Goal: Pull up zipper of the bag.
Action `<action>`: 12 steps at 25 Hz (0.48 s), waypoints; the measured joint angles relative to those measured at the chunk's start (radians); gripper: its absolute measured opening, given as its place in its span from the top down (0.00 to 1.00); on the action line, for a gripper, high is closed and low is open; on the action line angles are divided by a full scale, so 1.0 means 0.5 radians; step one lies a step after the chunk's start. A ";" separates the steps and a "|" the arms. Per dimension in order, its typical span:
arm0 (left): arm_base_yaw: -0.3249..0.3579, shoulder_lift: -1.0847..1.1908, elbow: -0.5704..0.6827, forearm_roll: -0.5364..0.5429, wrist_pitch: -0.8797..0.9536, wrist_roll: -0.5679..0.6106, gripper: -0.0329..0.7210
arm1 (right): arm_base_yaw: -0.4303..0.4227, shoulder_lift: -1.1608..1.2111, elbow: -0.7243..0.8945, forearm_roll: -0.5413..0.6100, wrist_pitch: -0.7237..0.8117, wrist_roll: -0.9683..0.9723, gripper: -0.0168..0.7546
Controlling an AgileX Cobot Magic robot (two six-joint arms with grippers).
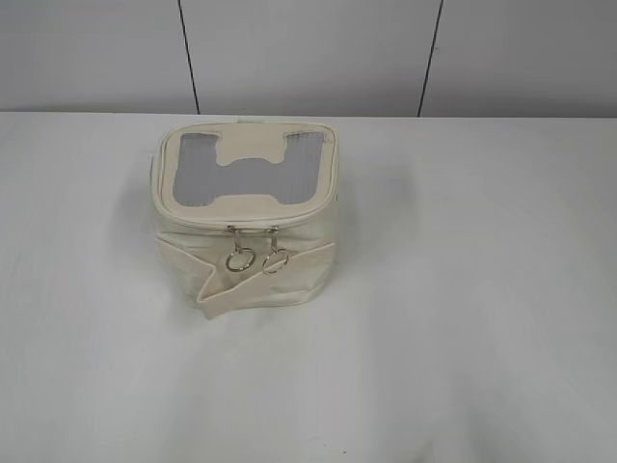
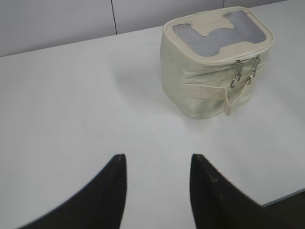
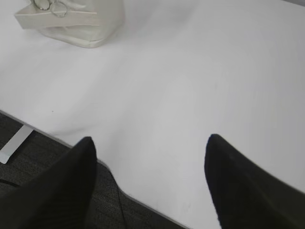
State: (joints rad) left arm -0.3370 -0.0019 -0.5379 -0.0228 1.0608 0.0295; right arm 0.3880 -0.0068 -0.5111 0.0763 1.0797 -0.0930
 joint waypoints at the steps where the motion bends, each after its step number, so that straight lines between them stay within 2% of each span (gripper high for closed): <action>1: 0.000 -0.005 0.004 0.004 -0.005 0.000 0.52 | 0.000 0.000 0.016 -0.007 -0.025 0.006 0.27; 12: 0.000 -0.007 0.004 0.008 -0.012 -0.002 0.56 | 0.000 0.000 0.023 -0.007 -0.060 0.058 0.30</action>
State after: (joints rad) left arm -0.3370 -0.0056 -0.5360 -0.0190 1.0550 0.0285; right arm 0.3880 -0.0068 -0.4996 0.0727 1.0498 -0.0642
